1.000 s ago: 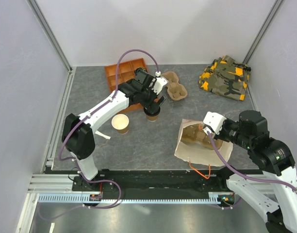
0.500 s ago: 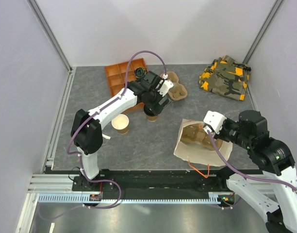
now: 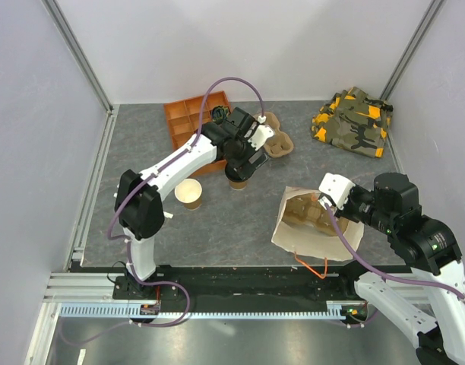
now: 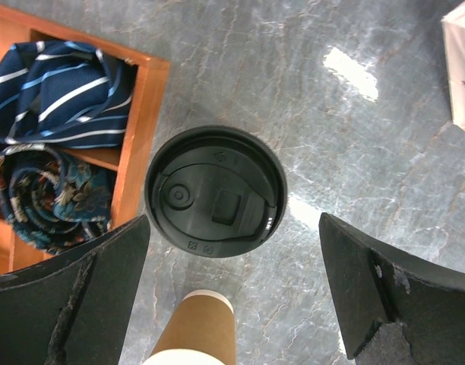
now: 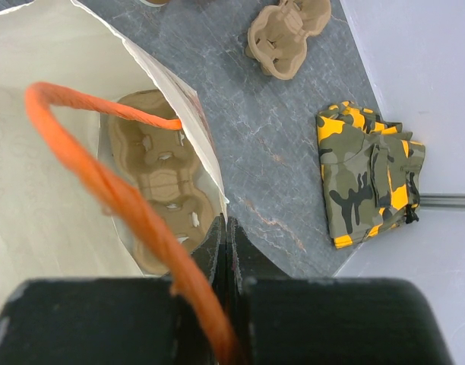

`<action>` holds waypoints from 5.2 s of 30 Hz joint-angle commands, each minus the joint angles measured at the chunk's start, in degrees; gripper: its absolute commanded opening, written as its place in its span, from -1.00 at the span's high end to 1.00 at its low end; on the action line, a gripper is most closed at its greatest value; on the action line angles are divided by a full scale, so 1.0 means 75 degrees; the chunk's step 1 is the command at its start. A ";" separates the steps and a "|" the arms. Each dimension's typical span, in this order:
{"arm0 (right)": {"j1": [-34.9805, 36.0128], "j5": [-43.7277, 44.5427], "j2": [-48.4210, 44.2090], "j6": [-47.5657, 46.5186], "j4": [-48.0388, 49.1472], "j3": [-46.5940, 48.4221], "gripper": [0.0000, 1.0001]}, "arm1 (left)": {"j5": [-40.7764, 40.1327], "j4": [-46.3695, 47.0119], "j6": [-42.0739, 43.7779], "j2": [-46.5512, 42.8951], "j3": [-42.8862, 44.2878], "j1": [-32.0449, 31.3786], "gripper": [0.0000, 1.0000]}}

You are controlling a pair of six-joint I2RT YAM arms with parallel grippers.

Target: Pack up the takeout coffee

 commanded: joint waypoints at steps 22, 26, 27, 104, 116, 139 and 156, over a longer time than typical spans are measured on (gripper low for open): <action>-0.0033 0.0037 0.0079 0.0109 0.0228 0.0003 1.00 | 0.1297 -0.1555 0.1369 0.1110 0.1892 0.0457 -0.99; -0.0010 0.0048 0.0137 0.0203 0.0345 -0.0009 1.00 | 0.1486 -0.1614 0.1404 0.1204 0.1974 0.0515 -0.99; -0.0022 0.0048 0.0149 0.0226 0.0345 -0.0009 1.00 | 0.1509 -0.1637 0.1428 0.1227 0.2020 0.0515 -0.99; -0.0022 -0.0068 0.0161 0.0730 0.0368 -0.0009 1.00 | 0.1953 -0.0618 -0.0001 -0.1759 0.0849 0.0504 -0.25; -0.0033 -0.0526 0.0536 0.1385 0.0415 0.0003 1.00 | 0.2507 -0.1566 0.0337 -0.3588 0.1503 0.0176 -0.14; -0.0033 -0.0328 0.1626 0.3144 0.0345 0.1092 1.00 | 0.1920 -0.1802 0.1838 -0.3742 0.2384 -0.2508 -0.08; -0.0022 -0.0584 0.1462 0.3976 0.0204 0.1128 1.00 | 0.1404 -0.1040 0.2892 -0.3308 0.1506 -0.3445 0.05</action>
